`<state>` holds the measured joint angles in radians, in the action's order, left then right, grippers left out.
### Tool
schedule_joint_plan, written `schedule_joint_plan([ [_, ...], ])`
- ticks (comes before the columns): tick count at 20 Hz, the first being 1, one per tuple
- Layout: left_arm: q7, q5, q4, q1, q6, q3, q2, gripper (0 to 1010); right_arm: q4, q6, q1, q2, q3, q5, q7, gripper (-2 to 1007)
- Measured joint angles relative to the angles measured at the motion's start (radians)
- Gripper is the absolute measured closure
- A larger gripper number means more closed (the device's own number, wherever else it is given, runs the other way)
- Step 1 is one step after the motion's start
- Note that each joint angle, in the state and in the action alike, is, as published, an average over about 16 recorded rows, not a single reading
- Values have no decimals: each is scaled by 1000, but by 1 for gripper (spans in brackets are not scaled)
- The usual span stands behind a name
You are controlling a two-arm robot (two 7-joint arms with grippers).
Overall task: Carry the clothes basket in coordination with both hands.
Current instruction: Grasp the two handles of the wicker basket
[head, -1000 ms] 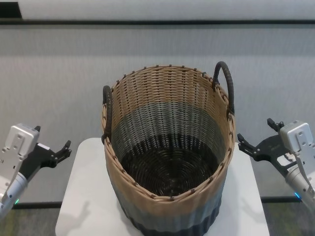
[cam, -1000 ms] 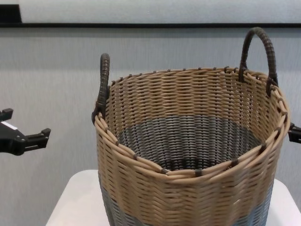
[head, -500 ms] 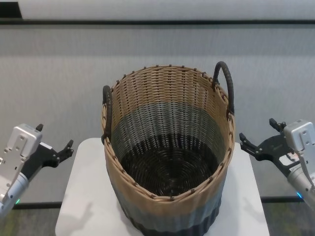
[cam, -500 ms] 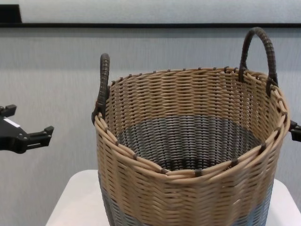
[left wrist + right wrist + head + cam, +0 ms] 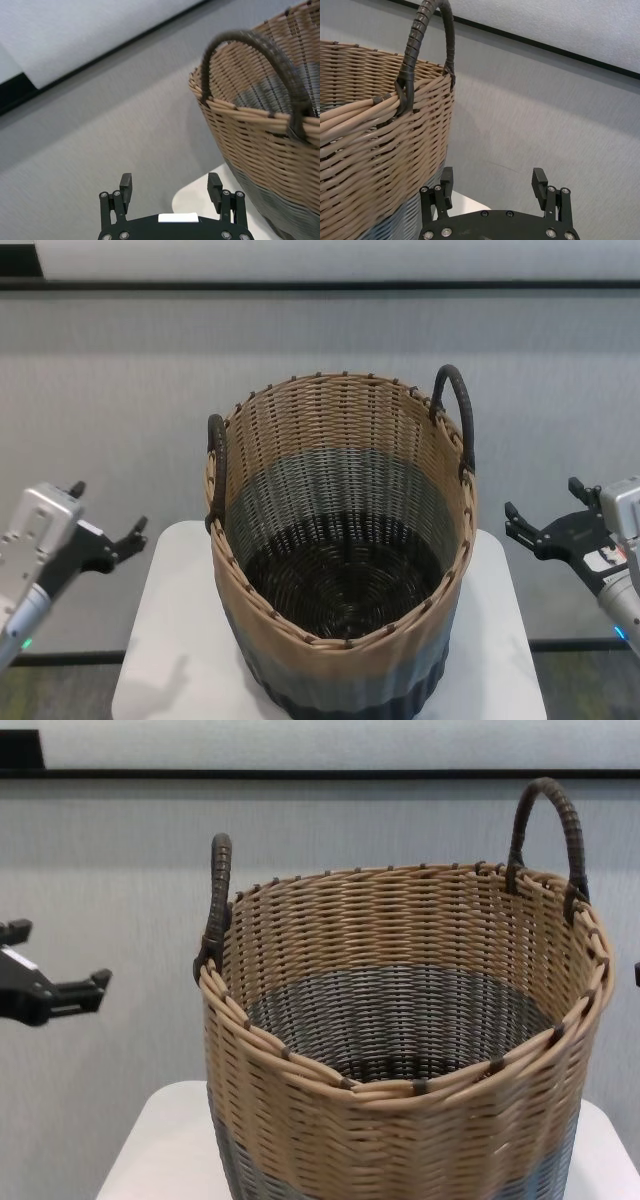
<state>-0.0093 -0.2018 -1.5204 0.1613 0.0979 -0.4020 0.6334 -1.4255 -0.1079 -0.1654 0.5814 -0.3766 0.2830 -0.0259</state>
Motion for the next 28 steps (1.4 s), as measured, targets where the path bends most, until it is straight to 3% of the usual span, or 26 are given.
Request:
schedule_joint_plan([
  [6, -36, -33, -82, -22, -21, 45, 32, 10, -7, 10, 9, -9, 17, -5, 4, 5],
  [12, -85, -100, -168, -34, -63, 95, 52, 10, -13, 19, 15, -15, 29, -8, 22, 5],
  [20, -160, -198, -256, -25, -149, 133, 44, 10, -12, 43, 17, -25, 48, 7, 56, 5],
  [28, -227, -262, -320, -3, -250, 136, 28, 10, 4, 74, 11, -41, 65, 23, 87, 5],
])
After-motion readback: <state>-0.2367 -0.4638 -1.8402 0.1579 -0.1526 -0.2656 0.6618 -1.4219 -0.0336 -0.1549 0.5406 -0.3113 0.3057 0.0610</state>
